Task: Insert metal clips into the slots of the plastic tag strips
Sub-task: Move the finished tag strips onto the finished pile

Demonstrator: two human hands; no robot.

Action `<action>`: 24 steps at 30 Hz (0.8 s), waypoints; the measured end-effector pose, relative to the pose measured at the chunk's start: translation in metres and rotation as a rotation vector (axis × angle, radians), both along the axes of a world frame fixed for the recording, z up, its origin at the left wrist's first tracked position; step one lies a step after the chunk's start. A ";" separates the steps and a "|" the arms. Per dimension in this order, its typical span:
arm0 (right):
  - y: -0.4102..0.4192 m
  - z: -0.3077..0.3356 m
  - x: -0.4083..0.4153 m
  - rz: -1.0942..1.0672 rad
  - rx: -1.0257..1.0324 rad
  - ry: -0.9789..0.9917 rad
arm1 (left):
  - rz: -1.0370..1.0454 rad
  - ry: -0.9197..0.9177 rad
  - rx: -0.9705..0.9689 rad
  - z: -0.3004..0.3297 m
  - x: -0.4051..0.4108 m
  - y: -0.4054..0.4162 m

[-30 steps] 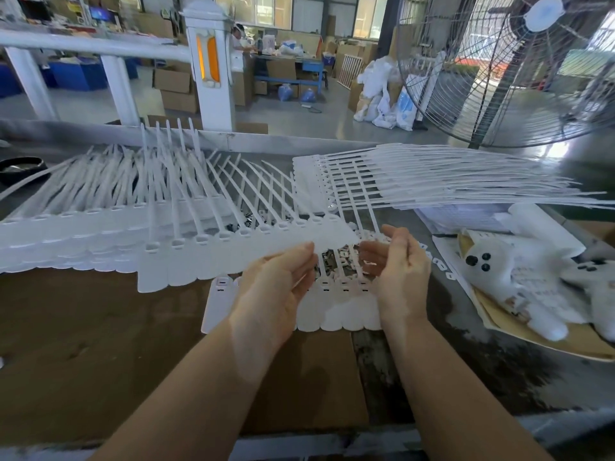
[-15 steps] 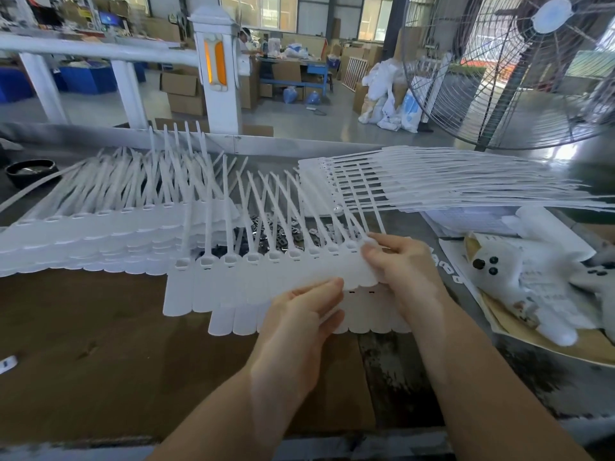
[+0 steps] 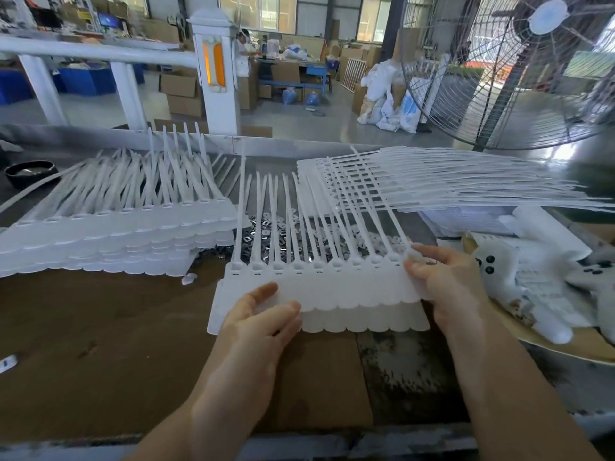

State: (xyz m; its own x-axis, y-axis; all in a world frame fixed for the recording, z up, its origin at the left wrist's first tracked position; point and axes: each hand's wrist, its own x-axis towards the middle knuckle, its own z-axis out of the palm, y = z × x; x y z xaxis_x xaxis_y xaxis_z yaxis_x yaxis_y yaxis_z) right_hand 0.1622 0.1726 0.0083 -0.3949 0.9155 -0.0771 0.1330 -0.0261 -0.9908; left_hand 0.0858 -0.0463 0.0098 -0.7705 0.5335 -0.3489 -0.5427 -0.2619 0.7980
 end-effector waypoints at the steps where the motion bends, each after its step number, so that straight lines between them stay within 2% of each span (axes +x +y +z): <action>1: 0.000 0.000 0.002 -0.010 0.028 -0.021 | -0.052 0.012 -0.013 -0.001 -0.001 -0.004; 7: -0.003 -0.004 0.006 0.024 0.231 -0.267 | -0.365 0.246 -0.291 0.005 -0.012 -0.024; 14: -0.009 -0.002 0.004 0.051 0.386 -0.480 | -0.511 0.606 -0.594 0.023 -0.027 -0.030; 16: -0.010 -0.003 0.004 0.056 0.403 -0.524 | -0.476 0.817 -0.687 0.023 -0.034 -0.025; 19: -0.012 -0.003 0.002 0.065 0.455 -0.616 | -0.239 1.128 -0.785 0.017 -0.043 -0.015; 22: -0.015 -0.001 0.001 0.041 0.568 -0.733 | -0.098 1.316 -0.865 0.008 -0.051 -0.004; 24: -0.021 0.001 -0.002 0.024 0.660 -0.744 | -0.131 1.374 -1.020 0.001 -0.059 0.003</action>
State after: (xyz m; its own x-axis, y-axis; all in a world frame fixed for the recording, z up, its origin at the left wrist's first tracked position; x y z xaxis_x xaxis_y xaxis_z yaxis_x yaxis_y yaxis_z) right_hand 0.1602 0.1513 0.0096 -0.4718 0.8565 0.2091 0.7195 0.5111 -0.4701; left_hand 0.0265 -0.0435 0.0106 -0.7447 0.6112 0.2680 0.6558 0.5956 0.4639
